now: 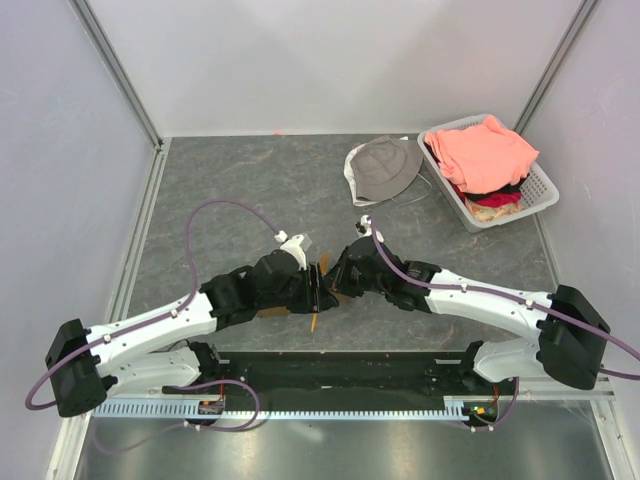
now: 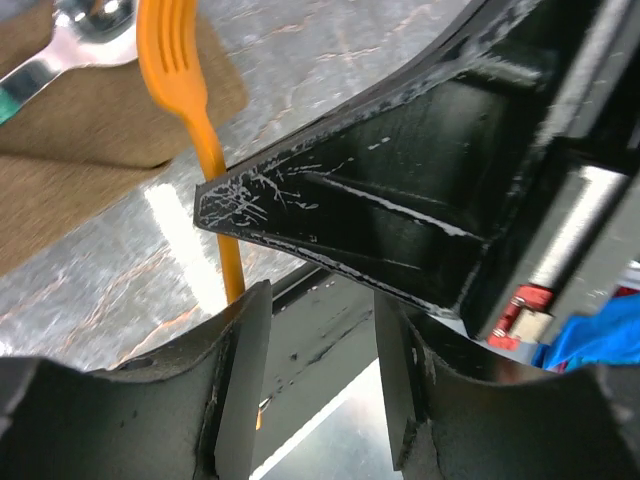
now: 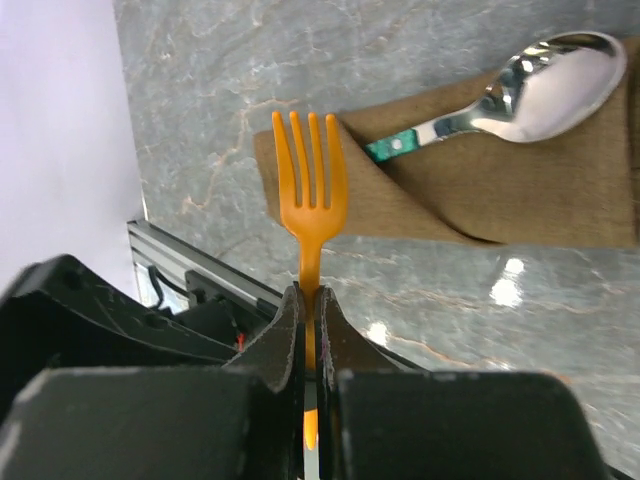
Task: Fold the napkin into a case and place the utensils inside
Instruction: Pass from the right arm to the left
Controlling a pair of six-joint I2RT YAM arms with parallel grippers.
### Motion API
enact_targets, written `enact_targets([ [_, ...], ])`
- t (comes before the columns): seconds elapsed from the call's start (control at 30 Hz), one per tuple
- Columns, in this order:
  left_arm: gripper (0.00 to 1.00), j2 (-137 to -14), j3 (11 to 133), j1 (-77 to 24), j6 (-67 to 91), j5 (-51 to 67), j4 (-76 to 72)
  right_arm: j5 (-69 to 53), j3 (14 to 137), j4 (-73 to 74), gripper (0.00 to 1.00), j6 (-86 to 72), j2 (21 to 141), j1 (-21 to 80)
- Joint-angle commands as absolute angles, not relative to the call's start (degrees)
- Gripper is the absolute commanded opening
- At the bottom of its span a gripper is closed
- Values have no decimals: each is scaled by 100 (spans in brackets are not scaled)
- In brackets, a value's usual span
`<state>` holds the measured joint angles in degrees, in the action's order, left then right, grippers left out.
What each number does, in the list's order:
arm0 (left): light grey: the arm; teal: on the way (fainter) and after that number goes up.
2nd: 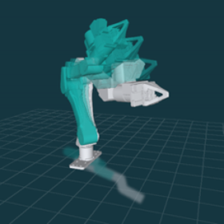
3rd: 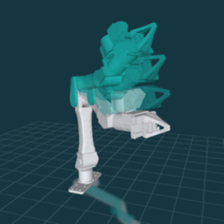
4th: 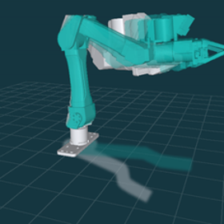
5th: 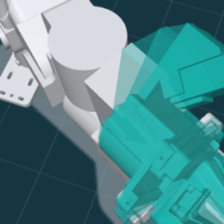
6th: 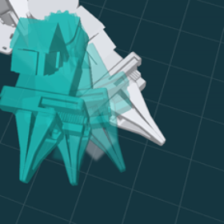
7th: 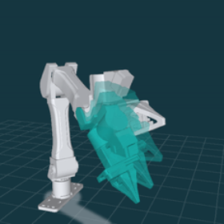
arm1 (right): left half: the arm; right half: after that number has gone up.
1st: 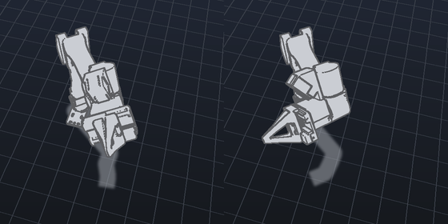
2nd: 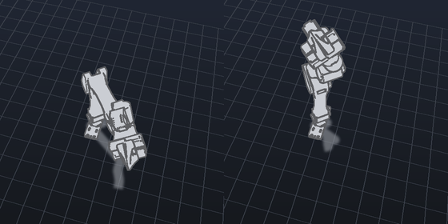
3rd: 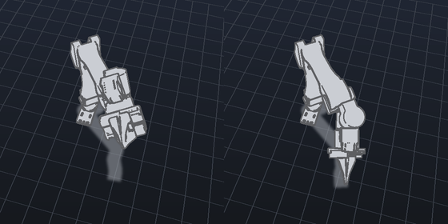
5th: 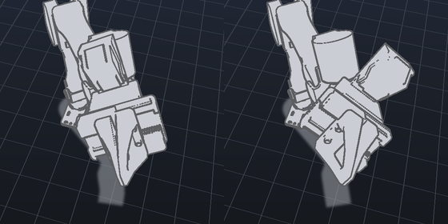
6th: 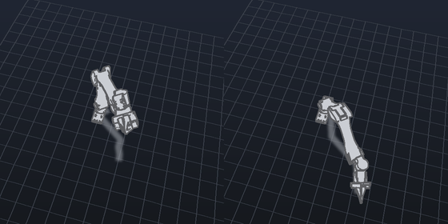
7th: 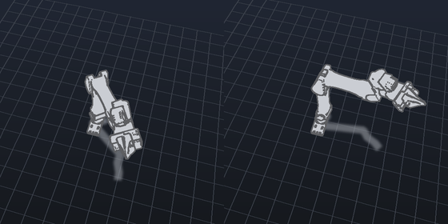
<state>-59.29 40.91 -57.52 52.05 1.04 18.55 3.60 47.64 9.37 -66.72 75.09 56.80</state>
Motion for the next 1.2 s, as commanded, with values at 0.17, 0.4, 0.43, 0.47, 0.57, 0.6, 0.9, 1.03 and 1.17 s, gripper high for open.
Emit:
enact_targets([
  [0.17, 51, -5213, 3912, -5704, 5766, -633, 2742, 255, 5151, 597, 0, -6908, 7673, 5880],
  [0.4, 52, -4009, 3727, -5704, 5801, -949, 3137, 237, 5106, 642, 0, -6794, 7682, 5880],
  [0.43, 52, -3973, 3692, -5695, 5827, -975, 3181, 176, 5133, 642, 0, -6803, 7690, 5880],
  [0.47, 53, -3955, 3631, -5695, 5871, -984, 3225, 141, 5168, 624, 0, -6803, 7708, 5889],
  [0.57, 54, -4217, 3586, -5695, 5941, -844, 3296, 9, 5229, 536, 0, -6803, 7734, 5889],
  [0.6, 54, -4306, 3569, -5687, 5924, -783, 3252, 17, 5247, 527, 0, -6803, 7743, 5897],
  [0.9, 34, -4808, 3507, -5660, 5810, -334, 2724, -167, 5238, 431, 0, -6847, 7726, 5915],
  [1.03, 12, -4781, 3524, -5529, 5643, -185, 2847, -176, 5177, 431, 0, -6794, 7655, 5924],
  [1.17, 2, -4702, 3525, -5406, 5564, -53, 2971, -132, 5107, 422, 0, -6733, 7620, 5924],
])
